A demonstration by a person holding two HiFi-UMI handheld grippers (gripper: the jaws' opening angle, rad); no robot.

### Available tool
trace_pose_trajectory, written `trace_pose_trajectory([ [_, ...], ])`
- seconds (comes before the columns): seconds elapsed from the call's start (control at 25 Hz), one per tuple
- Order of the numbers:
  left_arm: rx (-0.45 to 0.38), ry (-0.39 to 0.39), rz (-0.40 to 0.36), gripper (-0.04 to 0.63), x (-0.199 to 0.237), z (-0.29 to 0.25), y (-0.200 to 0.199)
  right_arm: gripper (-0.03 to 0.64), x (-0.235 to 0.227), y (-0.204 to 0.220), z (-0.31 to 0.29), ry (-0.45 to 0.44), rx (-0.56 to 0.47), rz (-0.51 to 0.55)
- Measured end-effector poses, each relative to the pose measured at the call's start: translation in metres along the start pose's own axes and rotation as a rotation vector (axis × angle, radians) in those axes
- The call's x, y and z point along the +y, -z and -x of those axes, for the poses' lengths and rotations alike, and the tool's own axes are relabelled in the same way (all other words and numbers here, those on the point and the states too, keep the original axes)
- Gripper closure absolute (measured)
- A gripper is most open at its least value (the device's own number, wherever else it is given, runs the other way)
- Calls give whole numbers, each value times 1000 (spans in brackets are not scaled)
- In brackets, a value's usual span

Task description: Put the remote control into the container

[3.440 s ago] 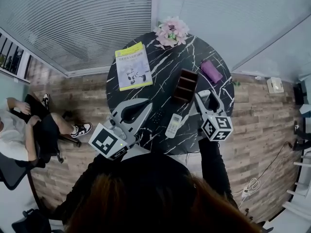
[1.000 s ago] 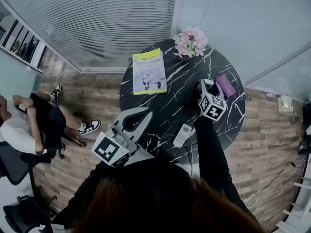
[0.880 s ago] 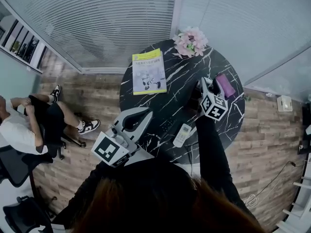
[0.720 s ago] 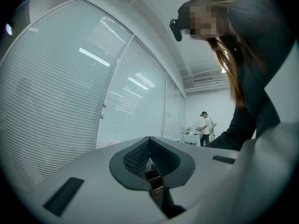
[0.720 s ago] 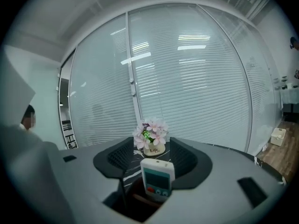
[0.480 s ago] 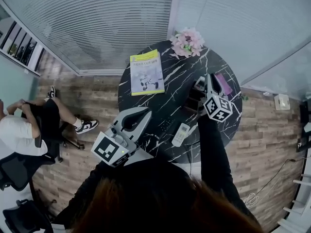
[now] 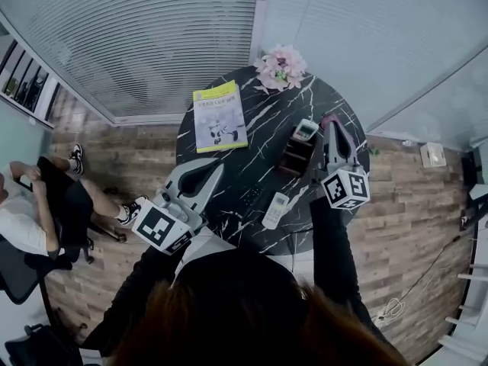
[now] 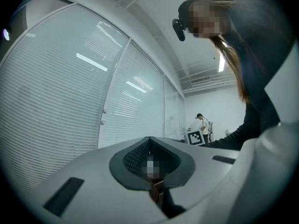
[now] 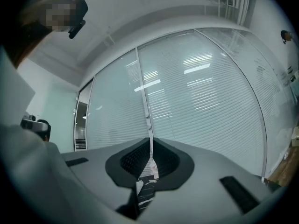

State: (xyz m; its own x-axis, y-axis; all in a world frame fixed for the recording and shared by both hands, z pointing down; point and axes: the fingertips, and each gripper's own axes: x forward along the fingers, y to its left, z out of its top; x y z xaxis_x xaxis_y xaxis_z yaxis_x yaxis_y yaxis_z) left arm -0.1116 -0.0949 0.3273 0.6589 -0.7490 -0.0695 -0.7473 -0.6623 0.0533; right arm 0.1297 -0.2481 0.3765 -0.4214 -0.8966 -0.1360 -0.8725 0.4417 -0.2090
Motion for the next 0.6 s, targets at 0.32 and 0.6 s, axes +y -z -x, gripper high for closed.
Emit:
trace_pose_trajectory([
  [0.32, -10, 15, -14, 586, 0, -9, -2, 586, 31, -30, 57, 15, 18, 72],
  [0.6, -9, 30, -10, 586, -8, -15, 2, 584, 56, -37, 105, 36, 67, 74],
])
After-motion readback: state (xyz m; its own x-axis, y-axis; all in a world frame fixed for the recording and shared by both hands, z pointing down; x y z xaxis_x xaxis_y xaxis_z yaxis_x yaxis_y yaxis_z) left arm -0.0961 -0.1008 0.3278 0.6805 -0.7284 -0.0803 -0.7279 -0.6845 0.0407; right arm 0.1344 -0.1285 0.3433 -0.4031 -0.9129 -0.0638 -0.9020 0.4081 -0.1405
